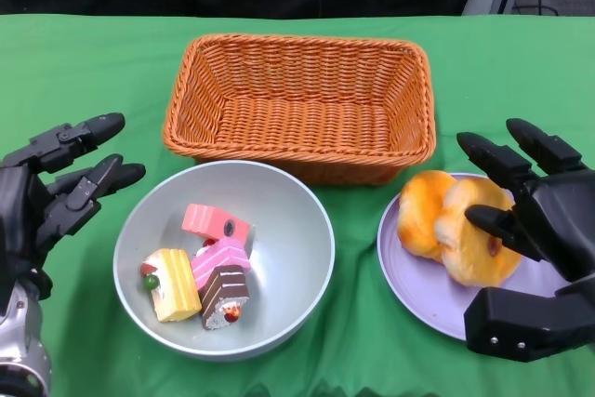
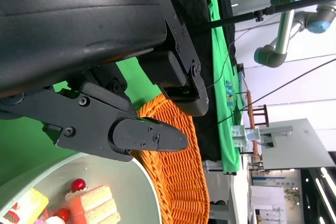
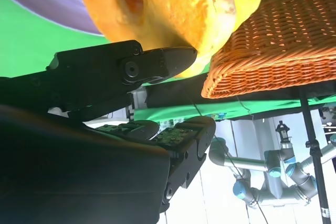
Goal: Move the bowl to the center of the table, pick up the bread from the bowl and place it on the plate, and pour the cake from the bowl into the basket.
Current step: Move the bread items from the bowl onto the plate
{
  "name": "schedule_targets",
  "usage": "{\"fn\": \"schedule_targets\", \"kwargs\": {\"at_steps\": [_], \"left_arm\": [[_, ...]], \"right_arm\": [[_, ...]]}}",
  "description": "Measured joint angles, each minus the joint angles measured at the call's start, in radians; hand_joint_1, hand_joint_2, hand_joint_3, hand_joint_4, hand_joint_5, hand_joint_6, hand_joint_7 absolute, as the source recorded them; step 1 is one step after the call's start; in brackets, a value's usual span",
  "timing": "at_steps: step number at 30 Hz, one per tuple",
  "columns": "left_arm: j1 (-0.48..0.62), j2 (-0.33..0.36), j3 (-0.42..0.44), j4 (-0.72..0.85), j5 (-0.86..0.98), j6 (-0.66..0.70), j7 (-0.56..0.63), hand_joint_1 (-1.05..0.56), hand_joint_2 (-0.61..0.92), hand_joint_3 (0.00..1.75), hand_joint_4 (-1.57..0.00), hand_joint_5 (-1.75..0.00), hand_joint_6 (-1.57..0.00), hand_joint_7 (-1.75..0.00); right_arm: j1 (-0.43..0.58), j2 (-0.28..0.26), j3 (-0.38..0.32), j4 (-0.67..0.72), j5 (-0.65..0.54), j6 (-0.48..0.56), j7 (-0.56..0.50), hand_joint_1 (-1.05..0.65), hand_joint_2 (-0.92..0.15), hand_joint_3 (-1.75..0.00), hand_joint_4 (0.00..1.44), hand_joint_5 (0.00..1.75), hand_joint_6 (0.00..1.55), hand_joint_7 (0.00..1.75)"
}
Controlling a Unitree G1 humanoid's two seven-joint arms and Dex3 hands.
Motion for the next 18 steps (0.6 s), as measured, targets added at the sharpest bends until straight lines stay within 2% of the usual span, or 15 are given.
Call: {"fn": "schedule_targets", "kwargs": {"at_steps": [9, 18], "left_arm": [[0.0, 0.0, 0.002, 0.0, -0.001, 0.0, 0.0, -0.45, 0.92, 0.23, -1.11, 0.0, -0.94, 0.0], [0.0, 0.0, 0.004, 0.0, -0.002, 0.0, -0.001, -0.44, 0.92, 0.23, -1.11, 0.0, -0.94, 0.0]], "right_arm": [[0.003, 0.006, -0.033, 0.024, 0.109, -0.124, 0.003, -0.37, -0.92, -0.01, 0.44, 0.09, 0.5, 0.02], [0.046, 0.005, -0.067, 0.0, 0.155, -0.173, 0.042, -0.38, -0.9, 0.0, 0.49, 0.09, 0.52, 0.02]]}}
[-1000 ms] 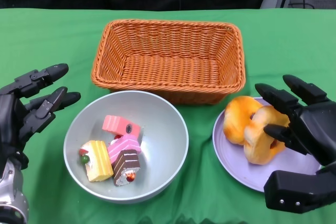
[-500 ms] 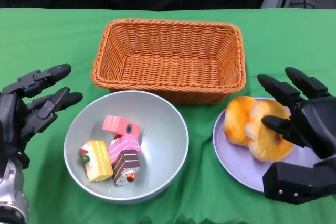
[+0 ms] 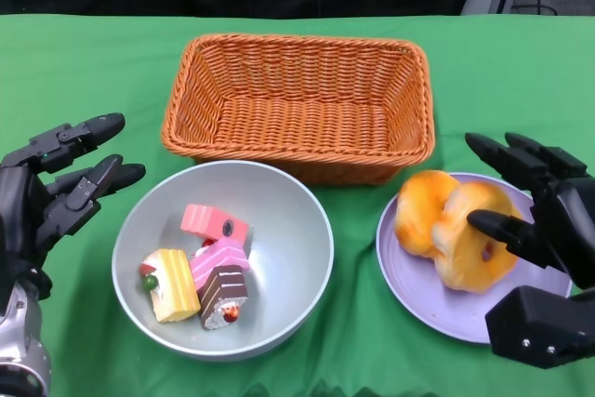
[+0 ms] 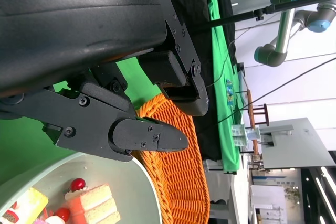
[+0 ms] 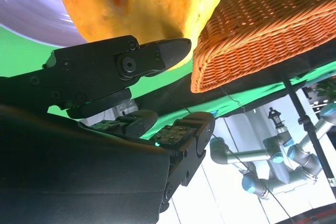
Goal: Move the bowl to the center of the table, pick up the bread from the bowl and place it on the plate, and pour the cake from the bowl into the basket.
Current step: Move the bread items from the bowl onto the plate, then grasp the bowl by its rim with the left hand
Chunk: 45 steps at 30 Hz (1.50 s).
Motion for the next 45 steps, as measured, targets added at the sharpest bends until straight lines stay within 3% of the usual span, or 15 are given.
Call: {"fn": "schedule_targets", "kwargs": {"at_steps": [19, 23, 24, 25, 27, 28, 30, 33, 39, 45], "left_arm": [[0.0, 0.001, -0.003, 0.0, 0.002, 0.0, 0.001, -0.45, 0.92, 0.23, -1.11, -0.01, -0.95, -0.01], [0.0, 0.001, -0.003, 0.0, 0.001, 0.0, 0.001, -0.44, 0.92, 0.23, -1.1, 0.0, -0.93, 0.0], [0.0, 0.001, -0.003, 0.0, 0.001, 0.0, 0.0, -0.44, 0.92, 0.23, -1.1, 0.0, -0.93, 0.0], [0.0, 0.001, -0.003, 0.0, 0.001, 0.0, 0.0, -0.44, 0.92, 0.24, -1.1, 0.0, -0.93, 0.0], [0.0, 0.001, -0.003, 0.0, 0.002, 0.0, 0.0, -0.45, 0.92, 0.23, -1.1, 0.0, -0.93, 0.0], [0.0, 0.001, -0.004, 0.0, 0.002, 0.0, 0.0, -0.45, 0.92, 0.23, -1.1, 0.0, -0.93, 0.0], [0.0, 0.001, -0.004, 0.0, 0.002, -0.001, 0.0, -0.45, 0.92, 0.23, -1.1, 0.0, -0.94, 0.0], [0.0, 0.002, -0.003, 0.0, 0.001, -0.001, 0.0, -0.45, 0.92, 0.22, -1.11, -0.01, -0.94, 0.0], [0.001, 0.003, -0.001, 0.0, -0.003, -0.005, -0.009, -0.47, 0.92, 0.19, -1.1, 0.0, -0.91, 0.0], [0.006, 0.004, 0.013, -0.014, -0.025, -0.042, -0.071, -0.47, 0.92, 0.16, -1.07, 0.0, -0.88, 0.0]], "right_arm": [[0.065, 0.0, -0.088, -0.052, 0.077, -0.139, 0.018, -0.3, -0.89, 0.0, 0.61, 0.11, 0.59, 0.02], [0.062, 0.044, -0.128, -0.017, 0.209, -0.26, 0.054, -0.07, -0.9, -0.02, 0.78, 0.2, 0.82, 0.13], [0.061, 0.068, -0.14, -0.003, 0.26, -0.296, 0.074, 0.0, -0.91, -0.06, 0.88, 0.28, 0.91, 0.17], [0.061, 0.089, -0.151, 0.007, 0.3, -0.322, 0.094, 0.04, -0.85, -0.2, 0.88, 0.42, 0.96, 0.2], [0.061, 0.123, -0.164, 0.012, 0.369, -0.358, 0.14, 0.07, -0.59, -0.84, 0.84, 0.95, 0.99, 0.45], [0.061, 0.138, -0.172, 0.012, 0.394, -0.37, 0.16, 0.07, -0.54, -0.95, 0.83, 1.03, 0.97, 0.53], [0.062, 0.16, -0.189, -0.005, 0.435, -0.371, 0.201, 0.07, -0.52, -1.08, 0.83, 1.37, 0.88, 0.95], [0.069, 0.188, -0.203, -0.066, 0.486, -0.357, 0.263, 0.08, -0.53, -1.14, 0.76, 1.51, 0.78, 1.17], [0.113, 0.209, -0.232, -0.157, 0.587, -0.338, 0.398, 0.09, -0.5, -1.24, 0.72, 1.65, 0.69, 1.36], [0.178, 0.255, -0.271, -0.253, 0.667, -0.292, 0.467, 0.1, -0.5, -1.32, 0.73, 1.74, 0.65, 1.47]]}}
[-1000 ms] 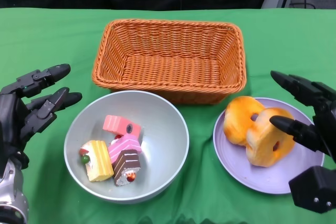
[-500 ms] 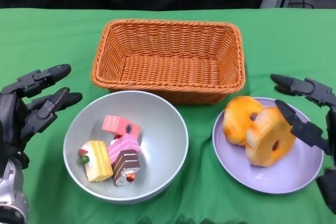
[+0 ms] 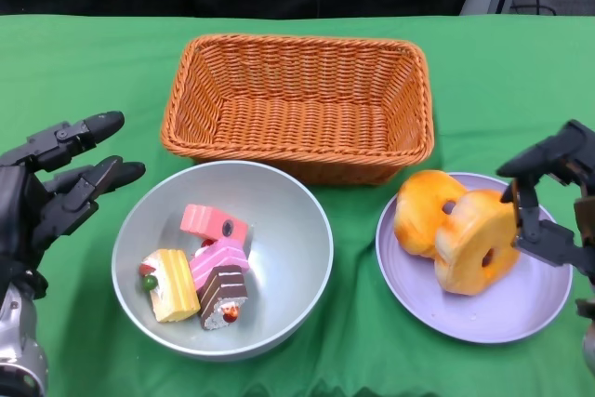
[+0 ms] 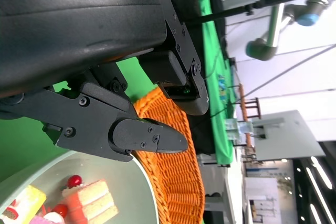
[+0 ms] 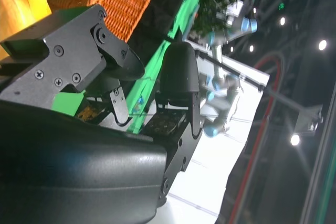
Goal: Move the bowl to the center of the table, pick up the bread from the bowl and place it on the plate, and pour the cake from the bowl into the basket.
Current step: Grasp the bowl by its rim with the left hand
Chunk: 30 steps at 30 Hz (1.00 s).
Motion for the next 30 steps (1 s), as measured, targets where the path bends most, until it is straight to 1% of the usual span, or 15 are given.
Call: {"fn": "schedule_targets", "kwargs": {"at_steps": [2, 6, 9, 13, 16, 20, 26, 30], "left_arm": [[0.001, 0.0, 0.003, -0.007, -0.015, -0.021, -0.021, -0.47, 0.92, 0.16, -1.07, 0.0, -0.88, 0.0], [0.008, 0.0, 0.003, -0.02, -0.027, -0.054, -0.054, -0.48, 0.92, 0.15, -1.08, -0.01, -0.89, -0.01], [0.019, 0.0, 0.002, -0.035, -0.03, -0.075, -0.065, -0.49, 0.92, 0.15, -1.08, -0.01, -0.89, -0.01], [0.025, 0.0, 0.0, -0.046, -0.035, -0.084, -0.089, -0.47, 0.92, 0.14, -1.08, 0.0, -0.89, 0.0], [0.028, -0.001, -0.006, -0.048, -0.034, -0.093, -0.095, -0.47, 0.92, 0.14, -1.08, -0.01, -0.89, 0.0], [0.037, -0.001, -0.018, -0.049, -0.029, -0.105, -0.095, -0.48, 0.92, 0.14, -1.08, 0.0, -0.89, 0.0], [0.044, -0.002, -0.028, -0.056, -0.027, -0.11, -0.095, -0.47, 0.92, 0.15, -1.07, 0.0, -0.89, 0.0], [0.052, -0.002, -0.032, -0.079, -0.028, -0.13, -0.095, -0.48, 0.92, 0.16, -1.07, 0.0, -0.88, 0.0]], "right_arm": [[0.025, 0.02, -0.002, -0.033, 0.024, 0.019, 0.024, 0.1, -0.5, -1.33, 0.72, 1.74, 0.63, 1.48], [0.069, 0.041, -0.006, -0.095, 0.055, 0.042, 0.071, 0.07, -0.52, -1.34, 0.71, 1.75, 0.62, 1.49], [0.105, 0.057, -0.014, -0.145, 0.098, 0.06, 0.1, 0.05, -0.5, -1.37, 0.72, 1.75, 0.6, 1.56], [0.144, 0.084, -0.024, -0.188, 0.126, 0.069, 0.13, 0.07, -0.51, -1.36, 0.73, 1.75, 0.59, 1.57], [0.174, 0.091, -0.025, -0.204, 0.142, 0.084, 0.163, 0.08, -0.52, -1.36, 0.74, 1.75, 0.58, 1.57], [0.209, 0.094, -0.032, -0.219, 0.156, 0.104, 0.196, 0.11, -0.51, -1.37, 0.76, 1.75, 0.58, 1.62], [0.217, 0.115, -0.039, -0.22, 0.156, 0.113, 0.214, 0.12, -0.49, -1.39, 0.77, 1.75, 0.57, 1.64], [0.218, 0.126, -0.039, -0.225, 0.155, 0.117, 0.23, 0.14, -0.47, -1.44, 0.77, 1.75, 0.56, 1.65]]}}
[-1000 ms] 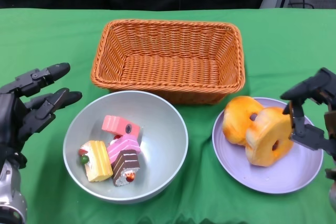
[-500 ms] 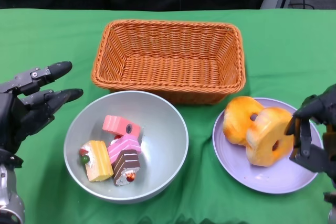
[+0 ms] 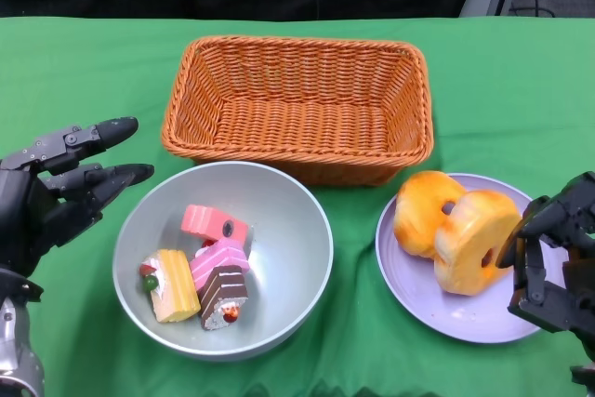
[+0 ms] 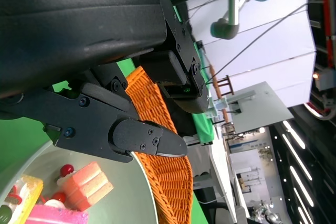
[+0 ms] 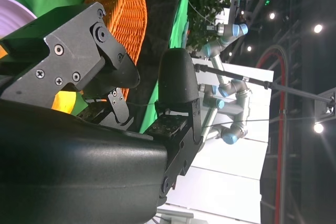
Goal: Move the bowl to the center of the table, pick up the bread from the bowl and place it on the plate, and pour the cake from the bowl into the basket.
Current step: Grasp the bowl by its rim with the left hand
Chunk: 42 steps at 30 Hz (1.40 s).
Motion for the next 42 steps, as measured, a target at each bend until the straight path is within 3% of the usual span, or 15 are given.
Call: {"fn": "schedule_targets", "kwargs": {"at_steps": [6, 9, 12, 15, 18, 28, 36, 42], "left_arm": [[0.048, 0.036, -0.028, -0.061, 0.019, -0.063, -0.013, -0.51, 0.92, 0.19, -0.95, 0.0, -0.8, 0.0], [0.067, 0.086, -0.04, -0.105, 0.032, -0.096, -0.029, -0.52, 0.92, 0.18, -0.91, 0.0, -0.78, 0.0], [0.097, 0.159, -0.076, -0.174, 0.054, -0.13, -0.067, -0.61, 0.92, 0.19, -0.72, 0.0, -0.69, 0.0], [0.127, 0.251, -0.116, -0.265, 0.086, -0.177, -0.099, -0.64, 0.92, 0.16, -0.71, -0.01, -0.71, -0.01], [0.159, 0.302, -0.144, -0.339, 0.102, -0.23, -0.102, -0.57, 0.91, 0.07, -0.75, -0.02, -0.76, -0.02], [0.149, 0.283, -0.165, -0.257, 0.209, -0.615, -0.016, -0.49, 0.86, 0.0, -0.94, -0.08, -0.9, -0.04], [0.143, 0.261, -0.125, -0.303, 0.378, -0.639, 0.082, -0.5, 0.92, 0.04, -1.04, -0.12, -0.99, -0.06], [0.144, 0.291, -0.136, -0.328, 0.527, -0.659, 0.191, -0.53, 0.92, 0.1, -1.07, -0.15, -1.02, -0.06]], "right_arm": [[0.001, 0.019, -0.004, -0.001, -0.013, 0.001, -0.004, 0.09, -0.42, -1.48, 0.78, 1.75, 0.57, 1.67], [0.001, 0.022, -0.006, -0.001, -0.013, 0.002, 0.0, 0.08, -0.42, -1.48, 0.78, 1.75, 0.56, 1.67], [0.001, 0.027, -0.009, -0.002, -0.012, 0.015, 0.002, 0.09, -0.45, -1.43, 0.76, 1.75, 0.56, 1.65], [0.002, 0.03, -0.018, -0.003, -0.007, 0.03, 0.002, 0.09, -0.46, -1.42, 0.76, 1.75, 0.57, 1.65], [0.002, 0.032, -0.024, -0.007, 0.0, 0.049, 0.003, 0.09, -0.47, -1.41, 0.76, 1.75, 0.56, 1.64], [0.001, 0.038, -0.042, -0.013, 0.013, 0.082, 0.028, 0.09, -0.54, -1.3, 0.74, 1.75, 0.58, 1.57], [-0.001, 0.043, -0.042, -0.024, 0.042, 0.119, 0.039, 0.02, -0.56, -1.24, 0.73, 1.75, 0.56, 1.54], [-0.001, 0.046, -0.042, -0.042, 0.044, 0.134, 0.04, 0.02, -0.58, -1.22, 0.73, 1.75, 0.56, 1.53]]}}
